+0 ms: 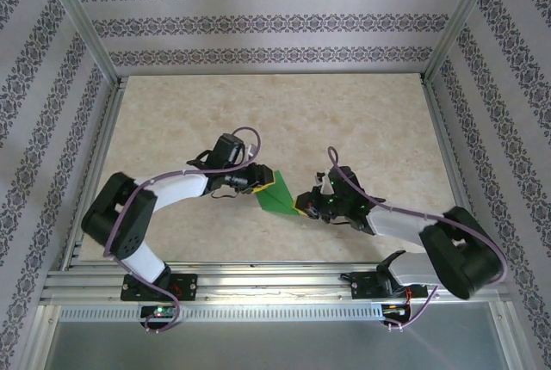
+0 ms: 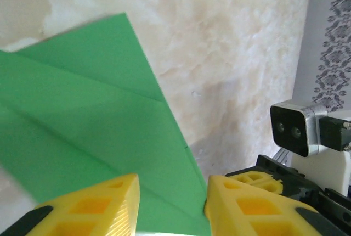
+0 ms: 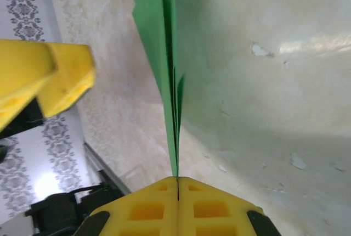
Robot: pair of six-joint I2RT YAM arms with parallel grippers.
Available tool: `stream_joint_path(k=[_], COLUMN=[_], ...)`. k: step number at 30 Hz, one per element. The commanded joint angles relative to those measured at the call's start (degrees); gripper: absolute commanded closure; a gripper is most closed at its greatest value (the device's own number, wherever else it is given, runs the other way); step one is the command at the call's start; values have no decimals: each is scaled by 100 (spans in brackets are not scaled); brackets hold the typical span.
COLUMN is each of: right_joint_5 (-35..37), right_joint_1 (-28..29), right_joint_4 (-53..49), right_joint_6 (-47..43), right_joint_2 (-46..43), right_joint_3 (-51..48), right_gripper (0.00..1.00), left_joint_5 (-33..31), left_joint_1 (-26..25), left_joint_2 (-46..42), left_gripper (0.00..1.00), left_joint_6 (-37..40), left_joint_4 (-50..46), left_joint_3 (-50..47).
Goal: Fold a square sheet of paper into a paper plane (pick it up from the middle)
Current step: Turn over the paper at the center of the table.
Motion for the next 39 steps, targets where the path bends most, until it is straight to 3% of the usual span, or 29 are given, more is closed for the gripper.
stream_joint_path(k=[1, 5, 11, 14, 19, 25, 28, 33, 39], right_joint_5=[597, 1485, 2881, 3646, 5155, 6514, 7147, 7024, 6442], right_joint_1=[-36, -3, 337, 680, 1405, 1751, 1954, 2162, 2621], right_joint_4=[-1362, -2393, -4045, -4384, -5009, -5816, -6015, -5910, -5901], right_joint_6=[-1171, -2090, -3646, -4062, -4640, -4871, -4985, -5011, -4825], right_joint_2=[-626, -1472, -1980, -1926, -1432, -691, -387, 197, 1143], right_joint_3=[371, 683, 1538, 1887, 2496, 3106, 3255, 3304, 3450], right_gripper=[100, 100, 100, 100, 100, 100, 100, 100, 100], left_joint_5=[-603, -1147, -1192, -1475, -2040, -2753, -2900, -3489, -3650], left_joint_1=[78, 78, 77, 78, 86, 137, 206, 277, 319], left_joint_2=[-590, -1217, -1595, -1789, -2193, -2767, -3313, -4066, -4112], left_gripper=[61, 52, 33, 1, 0, 1, 1, 0, 0], left_joint_6=[475, 881, 1677, 1788, 1719, 1586, 1551, 1172, 1151], left_joint_4=[-552, -867, -1445, -1446, -1345, -1771, -1482, -1225, -1708], left_joint_3=[-1, -17, 284, 208, -59, -229, -623, -1173, -1143])
